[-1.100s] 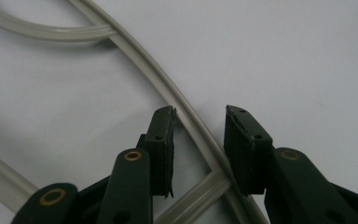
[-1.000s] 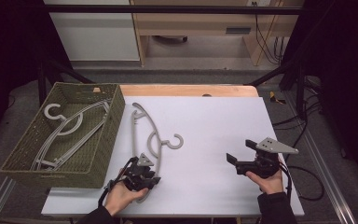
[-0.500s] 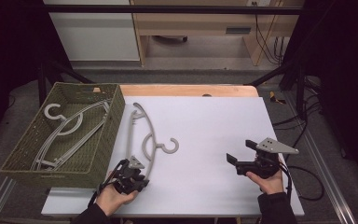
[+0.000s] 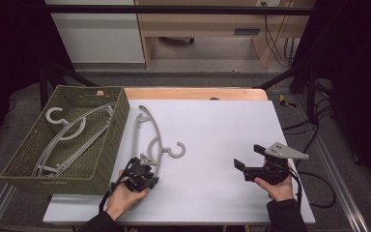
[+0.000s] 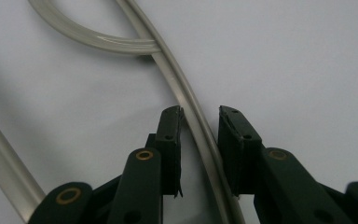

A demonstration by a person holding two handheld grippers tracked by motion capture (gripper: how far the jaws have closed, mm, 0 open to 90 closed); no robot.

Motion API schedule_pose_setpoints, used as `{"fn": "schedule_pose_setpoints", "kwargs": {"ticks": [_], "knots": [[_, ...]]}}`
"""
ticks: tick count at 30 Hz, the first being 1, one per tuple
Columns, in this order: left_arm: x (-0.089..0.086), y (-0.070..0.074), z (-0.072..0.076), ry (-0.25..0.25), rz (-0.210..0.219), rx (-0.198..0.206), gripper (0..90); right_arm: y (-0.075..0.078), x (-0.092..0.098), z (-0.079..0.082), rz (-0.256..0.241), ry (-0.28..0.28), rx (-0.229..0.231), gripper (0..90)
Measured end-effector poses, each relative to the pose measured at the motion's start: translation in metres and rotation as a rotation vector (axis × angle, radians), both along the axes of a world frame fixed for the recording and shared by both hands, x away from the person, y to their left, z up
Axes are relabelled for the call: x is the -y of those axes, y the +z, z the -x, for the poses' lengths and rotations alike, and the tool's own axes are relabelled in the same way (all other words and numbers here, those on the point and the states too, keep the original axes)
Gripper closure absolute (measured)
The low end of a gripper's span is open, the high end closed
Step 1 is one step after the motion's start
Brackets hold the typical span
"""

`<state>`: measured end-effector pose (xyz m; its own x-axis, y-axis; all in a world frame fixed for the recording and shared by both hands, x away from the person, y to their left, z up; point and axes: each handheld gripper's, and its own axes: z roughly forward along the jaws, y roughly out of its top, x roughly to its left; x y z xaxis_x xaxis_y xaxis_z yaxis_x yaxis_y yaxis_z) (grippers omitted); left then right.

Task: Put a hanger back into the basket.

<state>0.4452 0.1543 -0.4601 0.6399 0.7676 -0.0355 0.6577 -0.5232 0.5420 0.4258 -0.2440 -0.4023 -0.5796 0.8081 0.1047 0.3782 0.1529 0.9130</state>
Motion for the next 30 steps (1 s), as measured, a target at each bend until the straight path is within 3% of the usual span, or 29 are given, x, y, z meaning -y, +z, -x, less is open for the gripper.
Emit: {"fn": "schedule_pose_setpoints", "kwargs": {"ticks": [5, 7, 9, 13, 17, 19, 21, 30], "knots": [[-0.006, 0.000, 0.000, -0.011, -0.007, 0.004, 80.3, 0.000, 0.000, 0.000, -0.002, -0.001, 0.001, 6.6], [-0.008, 0.001, 0.001, -0.061, -0.003, -0.016, 81.1, 0.000, 0.000, 0.000, -0.004, 0.000, 0.000, 6.6], [-0.007, 0.000, 0.005, -0.075, -0.009, 0.008, 81.3, 0.000, 0.000, 0.000, -0.001, -0.001, 0.001, 6.6], [-0.013, 0.001, 0.008, -0.116, 0.003, -0.013, 81.3, 0.001, 0.001, 0.001, -0.003, -0.001, 0.002, 6.6], [-0.010, 0.001, 0.008, -0.132, -0.024, 0.016, 80.3, 0.001, 0.002, 0.001, -0.002, -0.002, 0.002, 6.6], [-0.007, 0.002, 0.008, -0.131, -0.019, 0.027, 75.6, 0.001, 0.002, 0.000, -0.004, -0.001, 0.004, 6.6], [-0.005, 0.002, 0.006, -0.140, -0.041, 0.037, 72.4, 0.001, 0.001, 0.000, -0.003, -0.002, 0.002, 6.6], [-0.003, 0.005, 0.005, -0.169, -0.114, 0.012, 68.1, 0.001, 0.001, 0.000, -0.005, 0.002, -0.001, 6.6]]}}
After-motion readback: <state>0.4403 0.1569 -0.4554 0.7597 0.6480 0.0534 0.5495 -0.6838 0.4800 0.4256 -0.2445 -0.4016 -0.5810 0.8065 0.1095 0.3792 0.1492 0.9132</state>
